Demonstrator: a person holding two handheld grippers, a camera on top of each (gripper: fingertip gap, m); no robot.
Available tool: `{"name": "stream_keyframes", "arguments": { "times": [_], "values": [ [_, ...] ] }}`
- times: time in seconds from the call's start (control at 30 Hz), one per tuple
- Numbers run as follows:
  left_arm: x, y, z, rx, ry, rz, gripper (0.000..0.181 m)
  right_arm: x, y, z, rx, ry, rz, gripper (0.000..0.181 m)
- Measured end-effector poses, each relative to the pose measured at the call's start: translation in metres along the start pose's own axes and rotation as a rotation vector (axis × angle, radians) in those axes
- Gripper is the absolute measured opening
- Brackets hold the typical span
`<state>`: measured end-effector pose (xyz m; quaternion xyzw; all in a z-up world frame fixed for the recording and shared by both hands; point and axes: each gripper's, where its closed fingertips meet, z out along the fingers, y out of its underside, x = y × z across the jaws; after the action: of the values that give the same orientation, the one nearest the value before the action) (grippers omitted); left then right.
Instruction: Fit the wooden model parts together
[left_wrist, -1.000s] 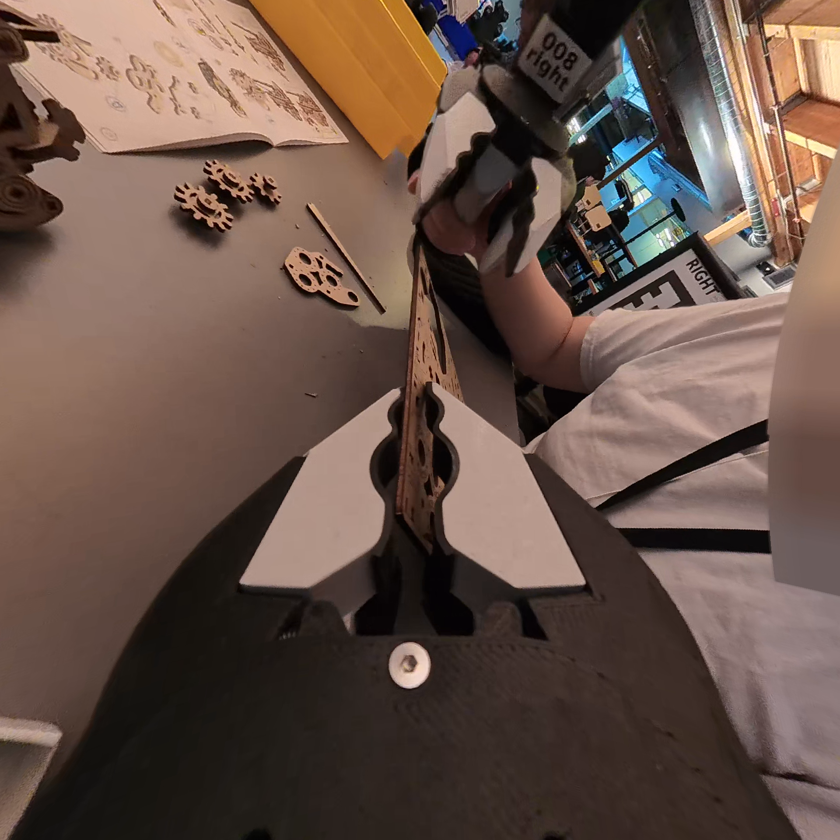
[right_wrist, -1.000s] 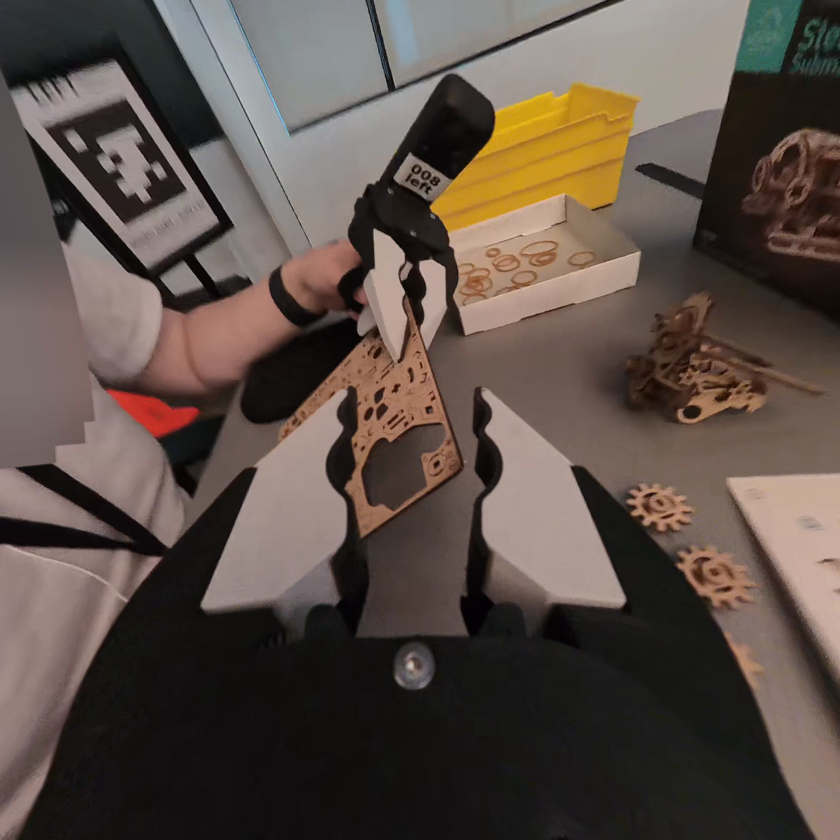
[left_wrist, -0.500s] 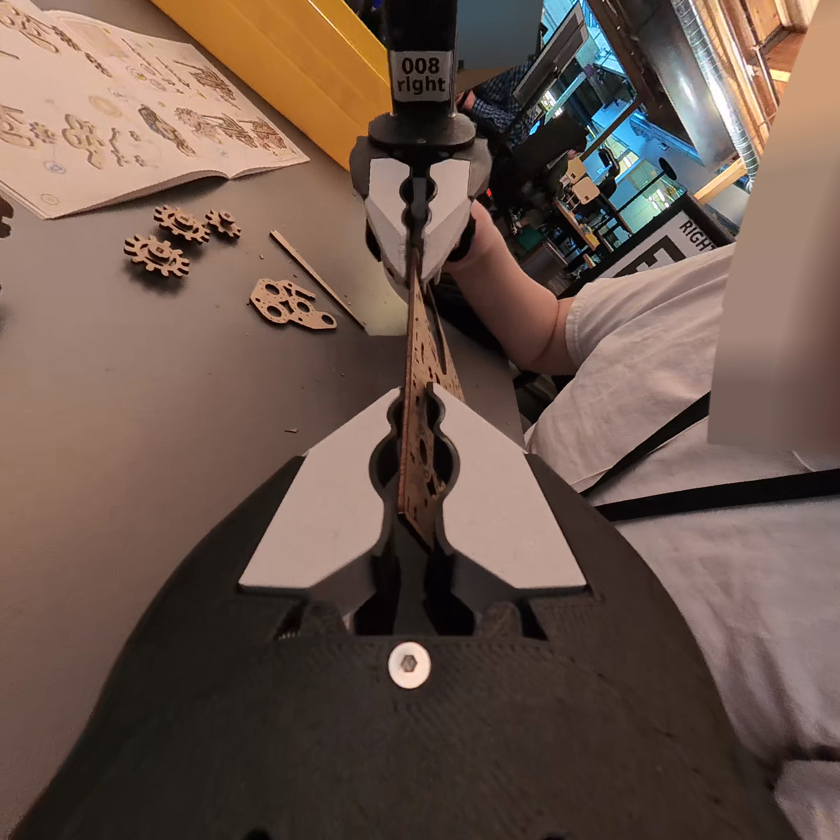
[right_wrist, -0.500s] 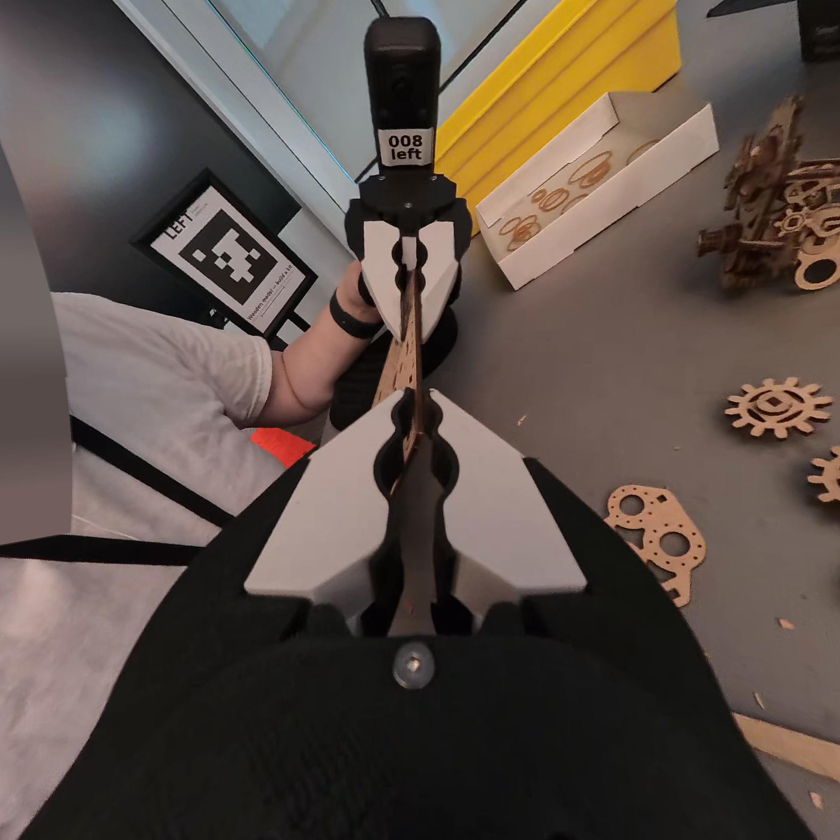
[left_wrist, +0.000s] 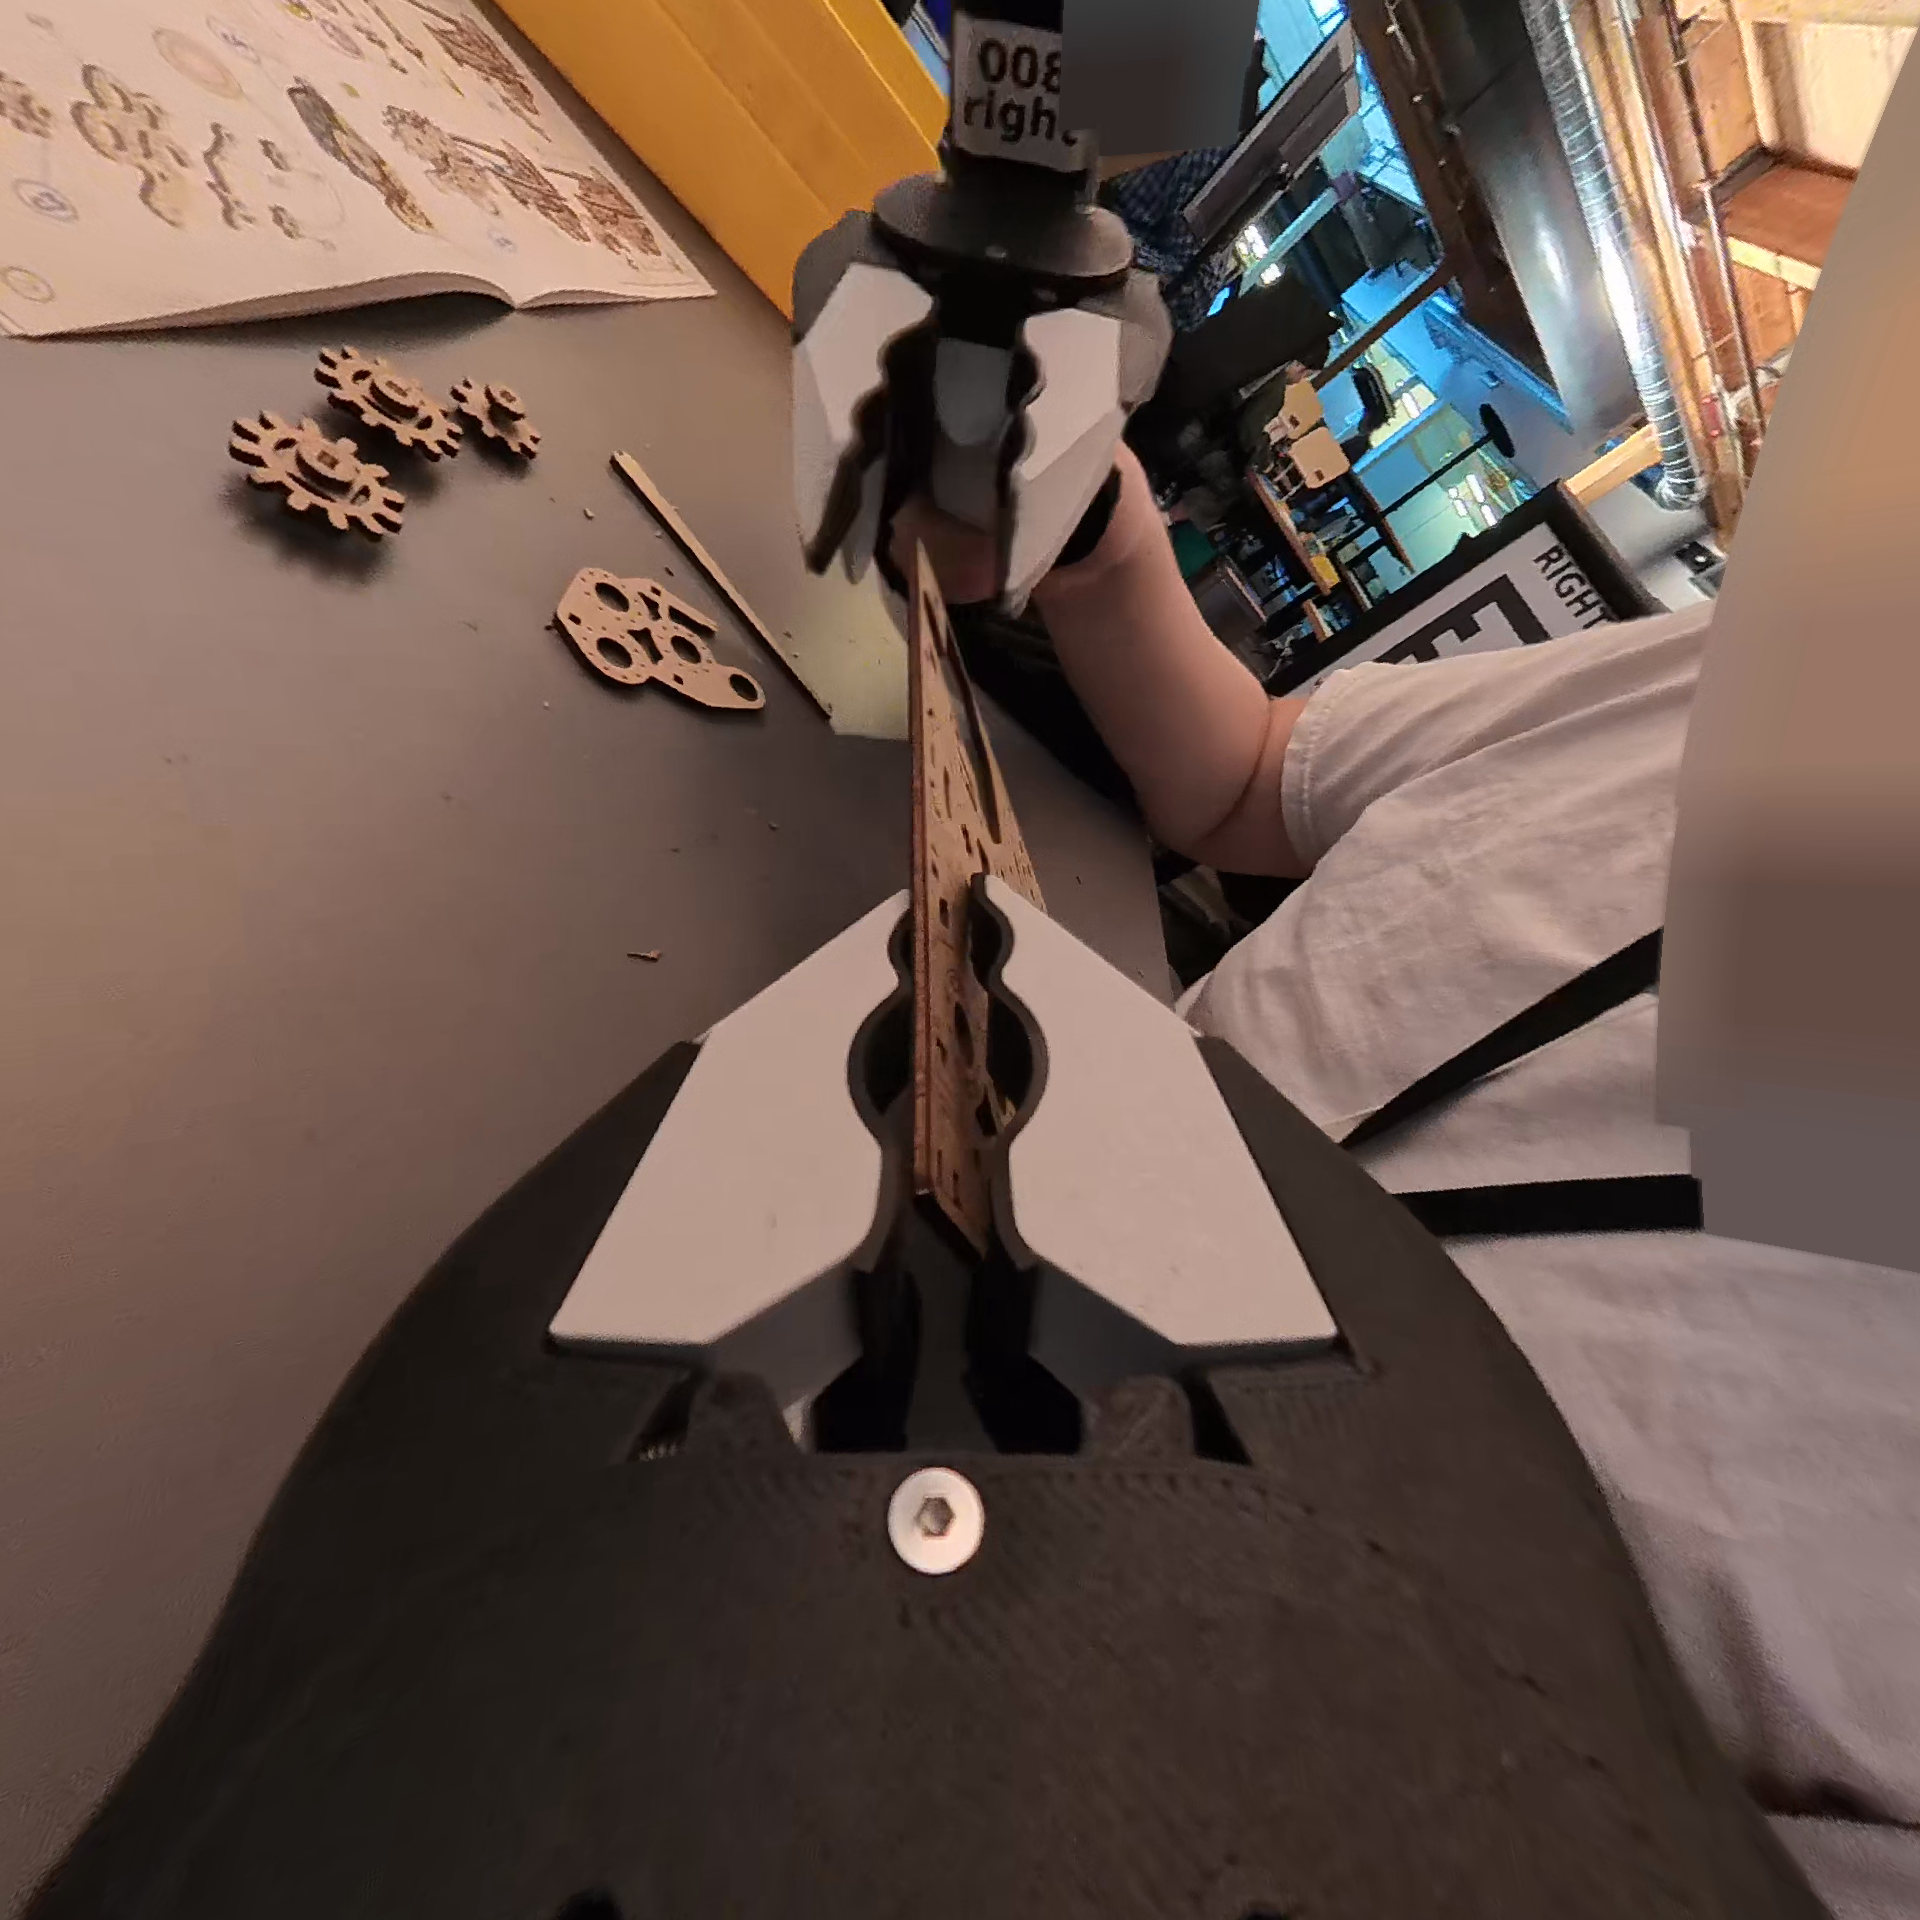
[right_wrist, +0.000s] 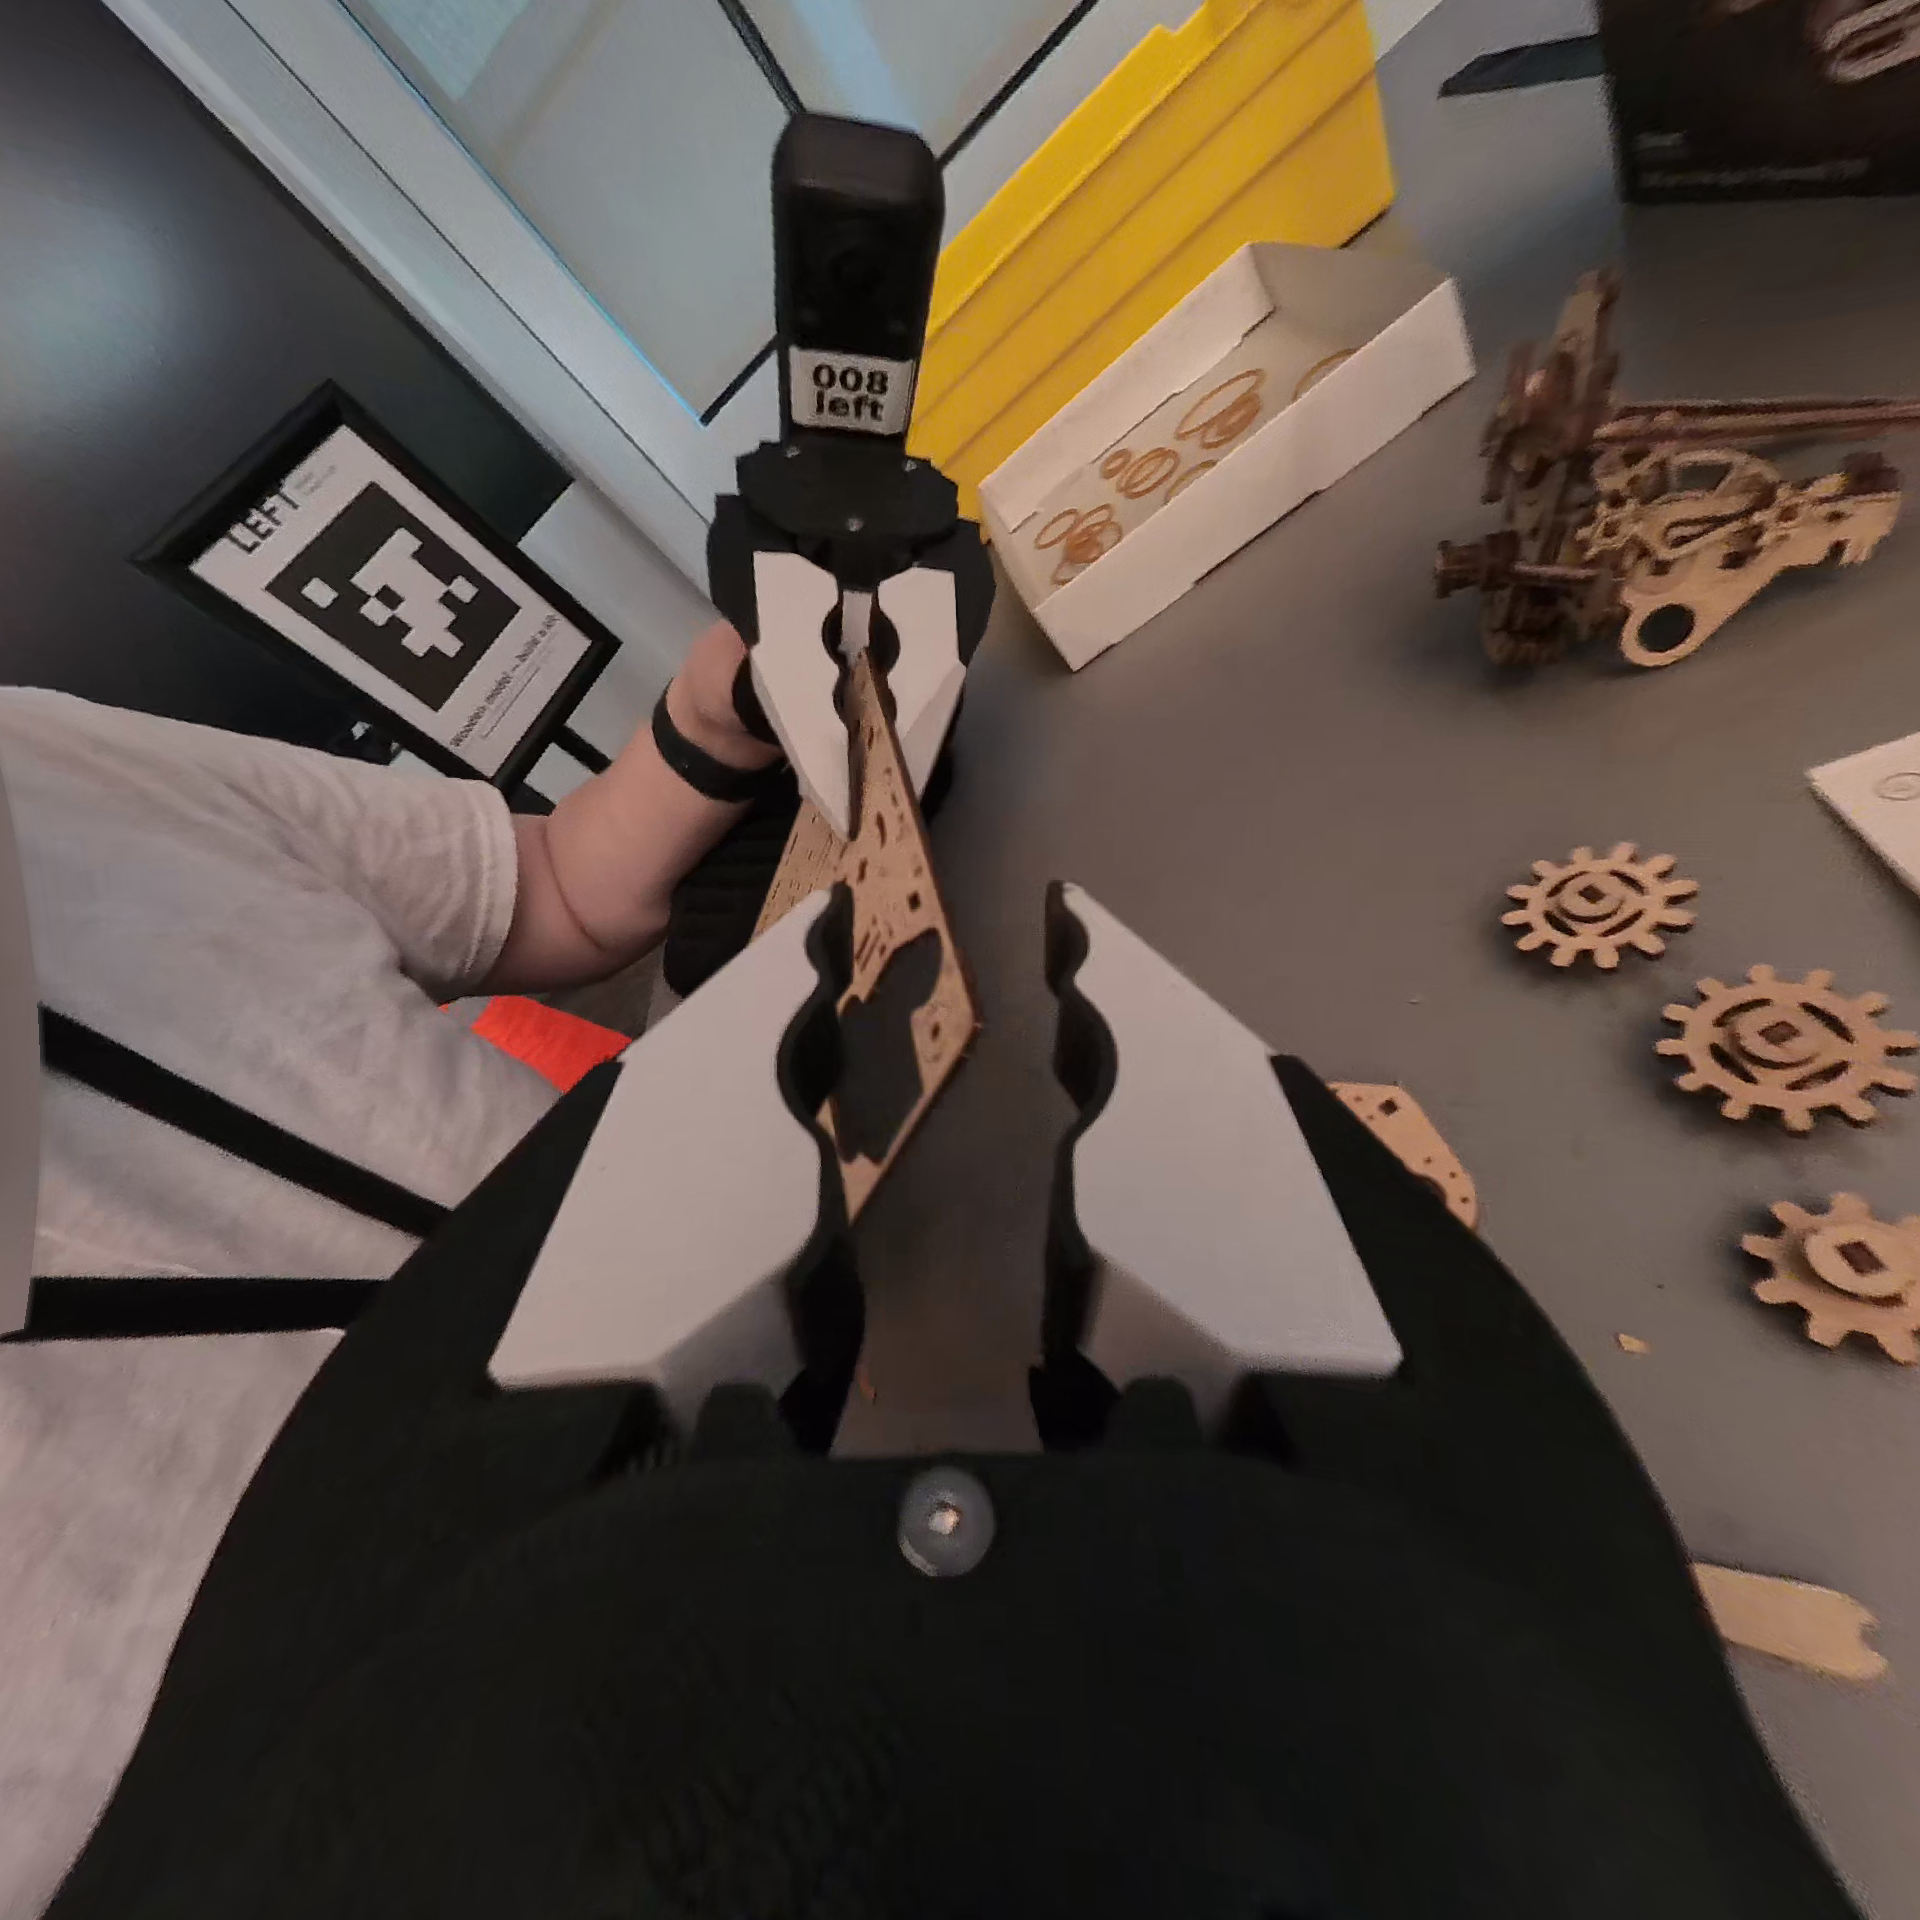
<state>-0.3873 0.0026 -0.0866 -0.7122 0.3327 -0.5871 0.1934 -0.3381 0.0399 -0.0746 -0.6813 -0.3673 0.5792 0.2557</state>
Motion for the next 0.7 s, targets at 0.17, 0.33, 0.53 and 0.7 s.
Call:
{"name": "stream_keyframes", "arguments": {
  "times": [0.17, 0.33, 0.53, 0.7],
  "values": [
    [-0.001, 0.000, 0.001, 0.003, -0.012, -0.002, 0.005, -0.001, -0.014, 0.001, 0.006, 0.117, -0.083, 0.038],
    [0.002, -0.001, 0.002, 0.003, -0.022, 0.016, 0.005, 0.001, -0.003, 0.016, -0.113, 0.166, -0.113, 0.033],
    [0.003, 0.000, 0.003, 0.001, -0.026, 0.018, 0.005, -0.004, 0.008, 0.026, -0.187, 0.153, -0.132, 0.020],
    [0.004, 0.000, 0.004, 0.002, -0.013, 0.013, 0.005, -0.011, 0.006, 0.027, -0.176, 0.102, -0.124, 0.010]
  ]
}}
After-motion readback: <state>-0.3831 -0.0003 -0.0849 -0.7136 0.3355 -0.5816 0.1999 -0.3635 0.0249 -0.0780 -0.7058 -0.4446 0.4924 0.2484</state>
